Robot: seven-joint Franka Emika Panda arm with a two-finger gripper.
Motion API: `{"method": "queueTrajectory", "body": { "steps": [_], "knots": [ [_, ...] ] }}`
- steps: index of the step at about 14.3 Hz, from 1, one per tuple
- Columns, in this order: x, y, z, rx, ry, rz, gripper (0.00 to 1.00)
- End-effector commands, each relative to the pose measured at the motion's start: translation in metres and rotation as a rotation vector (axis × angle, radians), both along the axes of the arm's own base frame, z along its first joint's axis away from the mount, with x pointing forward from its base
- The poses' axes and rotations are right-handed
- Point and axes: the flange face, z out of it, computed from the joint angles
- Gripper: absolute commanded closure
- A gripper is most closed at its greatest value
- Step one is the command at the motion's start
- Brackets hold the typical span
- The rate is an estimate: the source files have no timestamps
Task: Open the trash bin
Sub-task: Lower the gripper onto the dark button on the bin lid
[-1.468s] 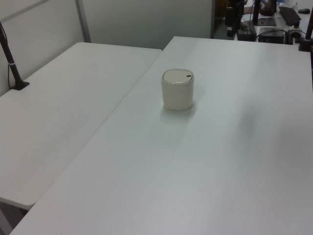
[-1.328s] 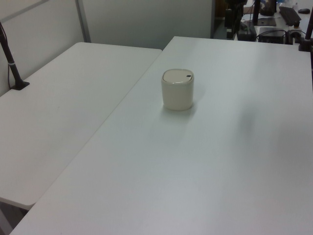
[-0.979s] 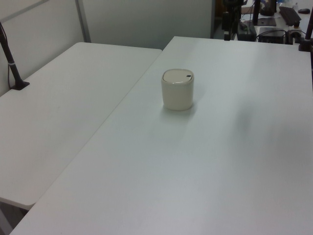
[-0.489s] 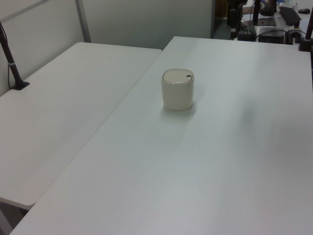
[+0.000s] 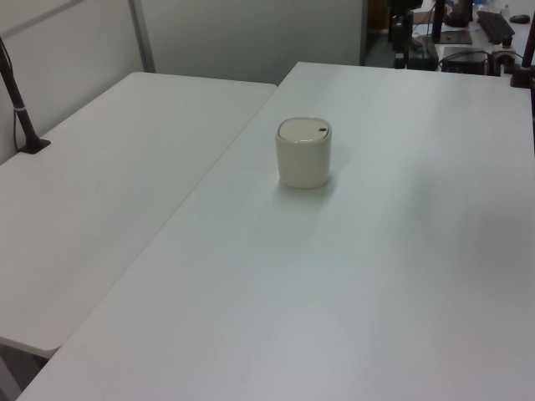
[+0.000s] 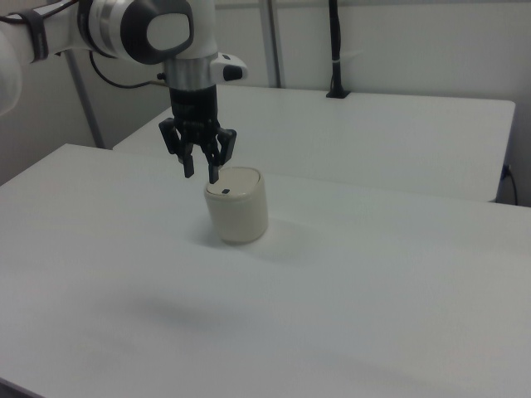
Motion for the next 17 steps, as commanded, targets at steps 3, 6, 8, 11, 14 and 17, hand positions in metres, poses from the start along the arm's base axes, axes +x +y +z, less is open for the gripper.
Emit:
{"method": "queueTrajectory", "body": {
  "steps": [3, 6, 8, 11, 14, 17],
  "knots": [
    [0.008, 0.009, -0.009, 0.017, 0.017, 0.039, 0.74],
    [0.028, 0.033, -0.013, 0.007, -0.054, 0.07, 0.81],
    [0.046, 0.05, -0.027, -0.005, -0.106, 0.086, 0.85],
    [0.078, 0.07, -0.048, -0.025, -0.22, 0.052, 0.9],
    [0.097, 0.079, -0.075, -0.041, -0.263, 0.06, 1.0],
    [0.107, 0.08, -0.095, -0.046, -0.273, 0.057, 1.0]
  ]
}}
